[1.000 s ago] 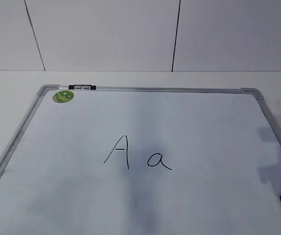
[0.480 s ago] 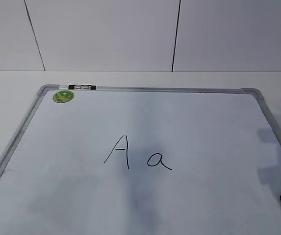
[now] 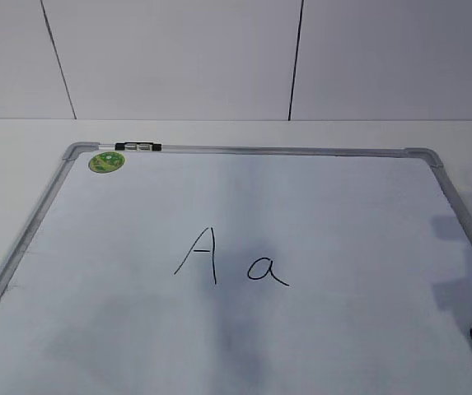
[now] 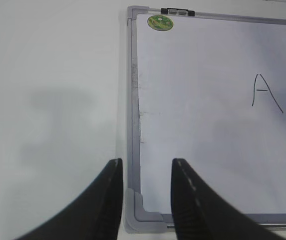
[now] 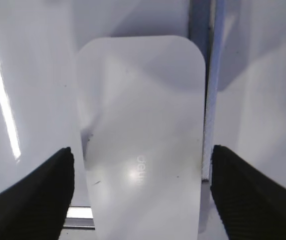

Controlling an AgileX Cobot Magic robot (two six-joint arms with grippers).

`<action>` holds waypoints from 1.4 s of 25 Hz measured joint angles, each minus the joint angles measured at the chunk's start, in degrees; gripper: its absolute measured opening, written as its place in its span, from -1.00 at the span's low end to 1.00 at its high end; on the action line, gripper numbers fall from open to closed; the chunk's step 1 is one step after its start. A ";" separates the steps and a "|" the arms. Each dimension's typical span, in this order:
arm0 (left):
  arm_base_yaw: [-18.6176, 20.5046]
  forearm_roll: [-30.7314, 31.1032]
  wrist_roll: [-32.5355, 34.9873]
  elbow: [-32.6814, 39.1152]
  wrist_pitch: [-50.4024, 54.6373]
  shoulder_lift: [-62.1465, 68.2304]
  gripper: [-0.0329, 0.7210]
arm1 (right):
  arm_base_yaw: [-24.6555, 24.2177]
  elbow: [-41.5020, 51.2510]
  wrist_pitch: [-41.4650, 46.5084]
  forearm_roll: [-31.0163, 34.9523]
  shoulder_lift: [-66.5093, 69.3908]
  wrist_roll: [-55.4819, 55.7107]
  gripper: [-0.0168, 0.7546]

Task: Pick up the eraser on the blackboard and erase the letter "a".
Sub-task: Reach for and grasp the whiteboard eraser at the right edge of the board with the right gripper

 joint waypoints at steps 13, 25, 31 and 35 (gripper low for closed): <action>0.00 0.00 0.00 0.00 0.00 0.00 -0.26 | 0.00 4.13 -1.82 0.81 0.00 -0.13 0.74; 0.00 0.00 0.00 0.00 0.00 0.00 -0.26 | 0.00 5.74 -5.77 1.30 0.00 -0.13 0.58; 0.00 0.00 0.00 0.00 0.00 0.00 -0.26 | 0.00 5.74 -5.91 1.30 0.00 -0.13 0.57; 0.00 0.00 0.00 0.00 0.00 0.00 -0.26 | 0.00 5.74 -5.91 1.30 0.00 -0.13 0.51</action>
